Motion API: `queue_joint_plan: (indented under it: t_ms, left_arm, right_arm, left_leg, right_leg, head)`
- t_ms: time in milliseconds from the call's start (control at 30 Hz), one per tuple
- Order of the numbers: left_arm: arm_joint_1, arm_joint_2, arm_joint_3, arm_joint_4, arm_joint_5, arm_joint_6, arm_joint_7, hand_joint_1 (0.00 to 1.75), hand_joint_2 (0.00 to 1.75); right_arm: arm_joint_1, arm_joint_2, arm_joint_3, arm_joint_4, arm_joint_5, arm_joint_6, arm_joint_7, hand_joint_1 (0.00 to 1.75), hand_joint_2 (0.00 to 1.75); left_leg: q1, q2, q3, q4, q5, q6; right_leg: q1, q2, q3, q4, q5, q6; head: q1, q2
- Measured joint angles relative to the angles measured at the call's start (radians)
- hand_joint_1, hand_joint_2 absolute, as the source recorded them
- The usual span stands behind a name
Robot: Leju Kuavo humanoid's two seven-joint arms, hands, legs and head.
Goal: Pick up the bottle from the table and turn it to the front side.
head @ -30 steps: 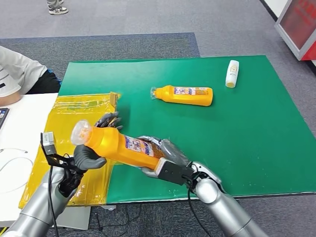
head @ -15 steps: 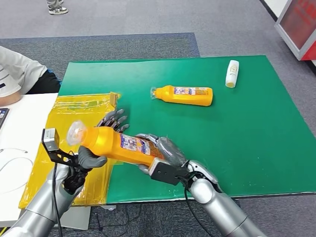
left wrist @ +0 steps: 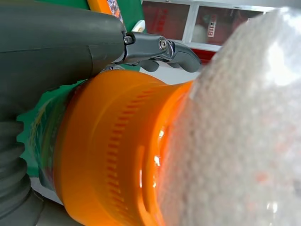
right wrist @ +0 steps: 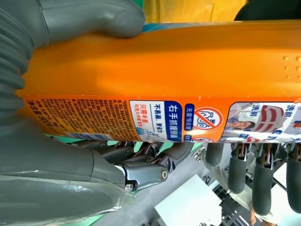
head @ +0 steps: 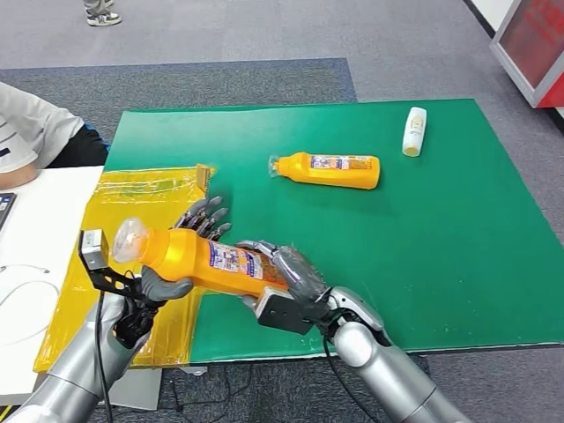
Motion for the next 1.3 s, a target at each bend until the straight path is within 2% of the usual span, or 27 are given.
queue_joint_plan:
  t_ms: [333, 367, 467, 500, 767, 1100, 1167, 1233, 1300]
  left_arm:
    - [0.001, 0.000, 0.000, 0.002, -0.002, 0.000, -0.006, 0.02, 1.75]
    - [0.001, 0.000, 0.000, 0.002, -0.002, 0.000, -0.006, 0.29, 1.75]
    - [0.002, 0.000, 0.000, 0.002, -0.004, 0.000, -0.007, 1.58, 1.75]
    - [0.002, 0.000, 0.000, 0.002, -0.005, 0.001, -0.007, 1.75, 1.75]
    - [0.003, 0.000, 0.000, 0.002, -0.015, 0.015, -0.011, 1.75, 1.75]
    - [0.010, 0.000, -0.001, 0.002, -0.018, 0.015, -0.022, 1.75, 1.75]
    - [0.011, 0.000, -0.001, 0.002, -0.018, 0.015, -0.023, 1.75, 1.75]
    - [0.013, 0.000, -0.001, 0.002, -0.021, 0.016, -0.024, 1.75, 1.75]
    - [0.014, 0.000, 0.000, 0.002, -0.025, 0.016, -0.025, 1.75, 1.75]
  right_arm:
    - [0.000, 0.000, 0.009, -0.001, 0.020, -0.021, 0.002, 1.64, 1.75]
    - [0.000, 0.000, 0.011, -0.001, 0.027, -0.027, 0.003, 1.64, 1.75]
    - [0.001, 0.000, 0.016, -0.004, 0.056, -0.051, 0.008, 1.63, 1.75]
    - [0.001, 0.000, 0.017, -0.005, 0.068, -0.061, 0.010, 1.63, 1.75]
    - [0.010, 0.000, 0.029, -0.010, 0.113, -0.104, 0.021, 1.64, 1.75]
    - [0.018, 0.000, 0.041, -0.014, 0.112, -0.107, 0.026, 1.52, 1.75]
    - [0.018, 0.000, 0.042, -0.014, 0.110, -0.108, 0.027, 1.29, 1.75]
    - [0.019, 0.000, 0.042, -0.014, 0.102, -0.107, 0.027, 0.55, 1.75]
    - [0.021, 0.000, 0.042, -0.014, 0.086, -0.101, 0.027, 0.00, 1.75]
  left_leg:
    - [0.000, 0.000, 0.000, 0.000, 0.000, 0.000]
    - [0.000, 0.000, 0.000, 0.000, 0.000, 0.000]
    - [0.000, 0.000, 0.000, 0.000, 0.000, 0.000]
    - [0.000, 0.000, 0.000, 0.000, 0.000, 0.000]
    - [0.000, 0.000, 0.000, 0.000, 0.000, 0.000]
    - [0.000, 0.000, 0.000, 0.000, 0.000, 0.000]
    - [0.000, 0.000, 0.000, 0.000, 0.000, 0.000]
    - [0.000, 0.000, 0.000, 0.000, 0.000, 0.000]
    - [0.000, 0.000, 0.000, 0.000, 0.000, 0.000]
  right_leg:
    - [0.000, 0.000, 0.000, 0.000, 0.000, 0.000]
    - [0.000, 0.000, 0.000, 0.000, 0.000, 0.000]
    - [0.000, 0.000, 0.000, 0.000, 0.000, 0.000]
    - [0.000, 0.000, 0.000, 0.000, 0.000, 0.000]
    - [0.000, 0.000, 0.000, 0.000, 0.000, 0.000]
    - [0.000, 0.000, 0.000, 0.000, 0.000, 0.000]
    - [0.000, 0.000, 0.000, 0.000, 0.000, 0.000]
    - [0.000, 0.000, 0.000, 0.000, 0.000, 0.000]
    - [0.000, 0.000, 0.000, 0.000, 0.000, 0.000]
  head:
    - [0.000, 0.000]
    - [0.000, 0.000]
    - [0.000, 0.000]
    - [0.000, 0.000]
    - [0.000, 0.000]
    - [0.000, 0.000]
    - [0.000, 0.000]
    - [0.000, 0.000]
    - [0.000, 0.000]
